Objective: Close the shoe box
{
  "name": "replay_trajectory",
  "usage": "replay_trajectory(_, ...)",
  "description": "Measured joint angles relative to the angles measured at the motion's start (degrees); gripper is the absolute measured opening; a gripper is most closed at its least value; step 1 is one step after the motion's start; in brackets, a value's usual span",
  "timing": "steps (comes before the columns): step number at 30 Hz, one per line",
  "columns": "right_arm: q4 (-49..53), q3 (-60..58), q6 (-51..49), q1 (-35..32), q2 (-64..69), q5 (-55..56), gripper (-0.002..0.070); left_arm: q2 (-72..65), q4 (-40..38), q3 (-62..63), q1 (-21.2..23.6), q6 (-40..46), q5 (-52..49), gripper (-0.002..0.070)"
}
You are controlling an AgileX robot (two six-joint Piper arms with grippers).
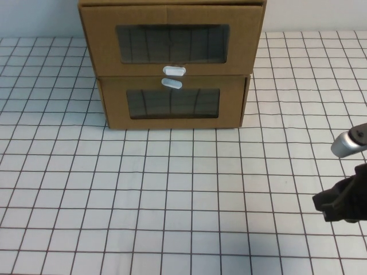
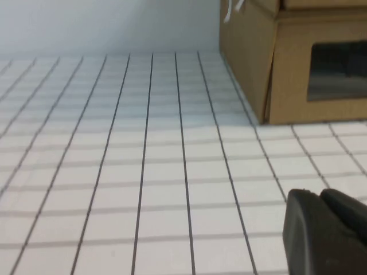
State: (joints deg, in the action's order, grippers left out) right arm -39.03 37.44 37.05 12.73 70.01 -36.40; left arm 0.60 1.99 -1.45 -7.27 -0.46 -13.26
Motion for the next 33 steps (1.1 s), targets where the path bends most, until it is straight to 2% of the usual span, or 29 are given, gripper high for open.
replay_trajectory(5,0.0,0.0,0.0,0.0,3.2,-0.2,-0.0013,0.0,1.0,0.0,0.0,-2.5,-3.3,-0.0005)
replay_trajectory(17,0.1,0.0,0.0,0.0,8.6,-0.4,-0.0013,0.0,1.4,0.0,0.0,-2.9,-3.7,-0.0005)
replay_trajectory(24,0.1,0.0,0.0,0.0,0.4,-0.9,-0.0013,0.0,1.9,0.0,0.0,-2.9,-3.7,-0.0005)
replay_trajectory(33,0.3,0.0,0.0,0.0,-19.7,1.5,-0.0013,0.0,2.1,0.0,0.0,-2.9,-3.7,-0.0005)
